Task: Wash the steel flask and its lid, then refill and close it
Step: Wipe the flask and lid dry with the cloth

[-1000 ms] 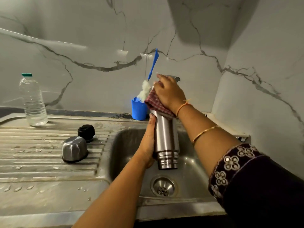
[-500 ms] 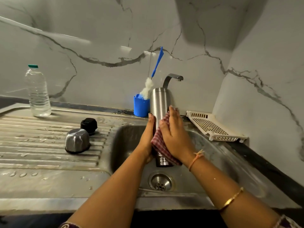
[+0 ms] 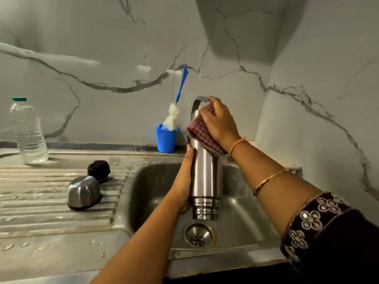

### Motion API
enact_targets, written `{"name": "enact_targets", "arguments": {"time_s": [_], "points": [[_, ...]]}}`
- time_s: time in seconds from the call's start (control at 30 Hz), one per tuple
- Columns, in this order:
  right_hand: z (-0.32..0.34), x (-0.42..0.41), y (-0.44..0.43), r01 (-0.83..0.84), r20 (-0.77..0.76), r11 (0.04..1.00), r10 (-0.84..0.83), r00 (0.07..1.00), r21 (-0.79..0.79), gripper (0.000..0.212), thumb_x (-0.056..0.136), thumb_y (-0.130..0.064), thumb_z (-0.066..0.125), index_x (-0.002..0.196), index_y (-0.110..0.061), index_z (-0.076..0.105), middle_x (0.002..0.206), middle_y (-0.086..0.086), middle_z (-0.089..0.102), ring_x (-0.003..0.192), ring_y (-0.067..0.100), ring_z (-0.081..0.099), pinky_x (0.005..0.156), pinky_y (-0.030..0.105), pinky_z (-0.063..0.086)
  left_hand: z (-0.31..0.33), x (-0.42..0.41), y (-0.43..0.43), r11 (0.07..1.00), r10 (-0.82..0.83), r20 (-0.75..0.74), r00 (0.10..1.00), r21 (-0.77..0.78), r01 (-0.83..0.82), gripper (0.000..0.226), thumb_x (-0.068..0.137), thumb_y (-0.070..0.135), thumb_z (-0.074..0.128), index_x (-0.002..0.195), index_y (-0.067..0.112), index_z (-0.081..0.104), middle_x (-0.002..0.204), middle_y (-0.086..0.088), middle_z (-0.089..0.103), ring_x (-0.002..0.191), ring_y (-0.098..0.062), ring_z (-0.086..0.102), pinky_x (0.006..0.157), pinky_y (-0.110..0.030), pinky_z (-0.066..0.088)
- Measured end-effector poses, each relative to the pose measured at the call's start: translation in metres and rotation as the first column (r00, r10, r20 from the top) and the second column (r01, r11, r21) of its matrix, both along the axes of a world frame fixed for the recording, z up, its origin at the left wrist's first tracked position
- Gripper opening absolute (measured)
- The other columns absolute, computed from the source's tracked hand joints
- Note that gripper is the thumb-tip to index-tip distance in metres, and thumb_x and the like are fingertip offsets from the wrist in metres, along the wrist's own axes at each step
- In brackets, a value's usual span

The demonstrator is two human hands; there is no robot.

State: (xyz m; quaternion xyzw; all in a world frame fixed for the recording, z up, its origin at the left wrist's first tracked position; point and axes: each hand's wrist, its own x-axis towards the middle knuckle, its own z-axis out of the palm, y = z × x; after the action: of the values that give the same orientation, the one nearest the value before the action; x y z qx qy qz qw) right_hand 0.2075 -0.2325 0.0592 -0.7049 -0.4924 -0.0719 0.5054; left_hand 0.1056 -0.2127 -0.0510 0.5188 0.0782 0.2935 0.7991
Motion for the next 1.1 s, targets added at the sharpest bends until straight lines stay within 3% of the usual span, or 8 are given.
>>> {"name": "enact_targets", "arguments": {"time_s": [0.1,0.3,0.43,0.63,0.77,0.87,0.97,1.1], "points": [[-0.009,-0.003,0.006,-0.058,-0.166,0.998,0.053,0.985,-0.03,0.049,0.099,-0.045,0.035,0.144,-0.026,0.03,0.137,0.008,0.047,0.119,0.026,0.051,0.096,0.037,0.042,-0.002,-0.001,0.003,0.999,0.005,0.025,1.0,-0.046,-0.004,0.076,0.074,0.071,0.042,0.114,0.007,0.058,0.085,-0.015,0.069,0.072,-0.026,0.066,0.075,-0.039,0.055],[-0.07,-0.036,-0.012,-0.208,-0.173,0.973,0.189,0.967,-0.097,0.04,0.1,-0.046,0.032,0.134,-0.025,0.034,0.12,0.009,0.06,0.096,0.023,0.063,0.083,0.039,0.053,0.001,-0.008,0.011,0.966,0.156,0.092,0.983,-0.22,-0.133,0.063,0.09,0.064,0.036,0.117,0.012,0.059,0.086,-0.012,0.073,0.073,-0.023,0.071,0.062,-0.033,0.059],[-0.101,-0.046,-0.03,-0.151,0.032,0.957,0.164,0.986,-0.249,0.062,0.098,-0.048,0.03,0.151,-0.029,0.004,0.156,0.004,0.022,0.126,0.025,0.048,0.103,0.043,0.044,-0.001,-0.011,0.019,0.932,0.294,0.046,0.955,-0.236,-0.275,0.057,0.09,0.057,0.044,0.119,0.009,0.056,0.1,-0.015,0.07,0.091,-0.026,0.069,0.077,-0.037,0.056],[-0.096,-0.039,-0.039,-0.134,0.211,0.985,0.155,0.965,-0.109,0.065,0.1,-0.039,0.033,0.148,-0.031,-0.01,0.158,-0.006,-0.018,0.138,0.004,0.008,0.106,0.022,0.024,0.0,-0.009,0.014,0.979,0.175,0.057,0.983,-0.119,-0.167,0.044,0.095,0.052,0.036,0.108,0.016,0.058,0.081,-0.008,0.074,0.076,-0.02,0.071,0.065,-0.03,0.057],[-0.053,-0.025,-0.014,-0.132,0.007,0.988,0.132,0.991,0.075,0.062,0.099,-0.04,0.037,0.152,-0.027,0.007,0.16,0.0,0.005,0.144,0.02,0.018,0.111,0.036,0.027,0.004,-0.006,0.009,0.995,0.104,-0.002,0.995,0.001,-0.104,0.065,0.089,0.066,0.023,0.108,0.015,0.059,0.076,-0.008,0.074,0.066,-0.02,0.071,0.057,-0.029,0.057],[-0.03,-0.008,-0.005,-0.146,-0.254,0.988,0.153,0.955,0.045,0.055,0.1,-0.042,0.034,0.15,-0.021,0.021,0.15,0.004,0.034,0.134,0.023,0.038,0.107,0.034,0.031,0.003,-0.004,0.007,0.988,0.136,-0.07,0.988,0.078,-0.13,0.064,0.083,0.068,0.035,0.103,0.014,0.061,0.08,-0.005,0.073,0.074,-0.018,0.07,0.072,-0.033,0.056],[-0.041,-0.007,-0.002,-0.099,-0.135,0.991,0.086,0.987,-0.088,0.057,0.099,-0.048,0.031,0.149,-0.024,0.022,0.149,0.004,0.037,0.132,0.025,0.042,0.107,0.04,0.035,-0.001,-0.002,0.009,0.983,0.185,-0.071,0.98,0.03,-0.183,0.04,0.091,0.051,0.045,0.1,0.015,0.061,0.094,-0.007,0.071,0.091,-0.022,0.066,0.085,-0.037,0.052],[-0.059,-0.017,-0.007,-0.046,0.182,0.984,0.078,0.98,-0.171,0.059,0.099,-0.046,0.031,0.152,-0.024,0.014,0.158,-0.003,0.016,0.142,0.017,0.025,0.113,0.036,0.028,-0.004,-0.001,0.008,0.979,0.188,-0.008,0.982,-0.079,-0.188,0.032,0.098,0.04,0.04,0.102,0.016,0.061,0.082,0.0,0.071,0.08,-0.013,0.066,0.067,-0.028,0.052]]}}
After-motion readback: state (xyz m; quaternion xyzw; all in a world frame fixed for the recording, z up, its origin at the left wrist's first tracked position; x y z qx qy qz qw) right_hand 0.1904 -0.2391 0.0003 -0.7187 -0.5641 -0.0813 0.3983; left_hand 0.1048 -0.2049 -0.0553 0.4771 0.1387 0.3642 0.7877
